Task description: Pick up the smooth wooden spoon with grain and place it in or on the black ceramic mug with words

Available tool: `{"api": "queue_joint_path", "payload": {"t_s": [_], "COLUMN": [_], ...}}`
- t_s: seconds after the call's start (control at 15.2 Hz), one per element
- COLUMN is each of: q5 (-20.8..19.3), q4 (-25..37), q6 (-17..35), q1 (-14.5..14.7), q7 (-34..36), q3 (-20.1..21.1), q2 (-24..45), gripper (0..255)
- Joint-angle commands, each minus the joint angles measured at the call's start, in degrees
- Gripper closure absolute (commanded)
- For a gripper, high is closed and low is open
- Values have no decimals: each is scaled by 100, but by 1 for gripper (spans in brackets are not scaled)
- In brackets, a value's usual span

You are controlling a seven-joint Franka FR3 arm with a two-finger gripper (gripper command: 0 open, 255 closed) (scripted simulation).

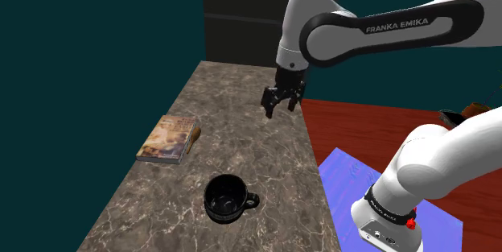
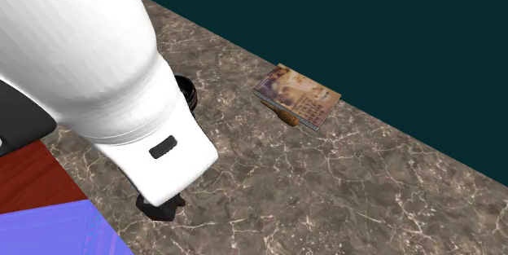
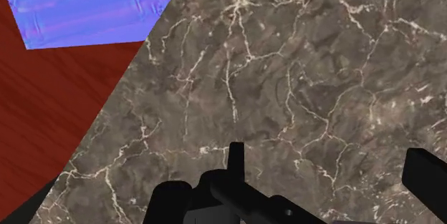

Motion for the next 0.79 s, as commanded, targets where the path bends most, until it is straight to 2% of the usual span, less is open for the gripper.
{"api": "queue_joint_path", "payload": {"t_s": [0.0, 0.4, 0.73], "q5": [125, 216, -70], "q4": [81, 548, 1153], "q6": [372, 1349, 2062], "q1": [-22, -128, -196], "q7": [412, 1618, 2717], "q3": [194, 715, 1030], "q2": [346, 1479, 2547], "gripper": [0, 0, 0]}}
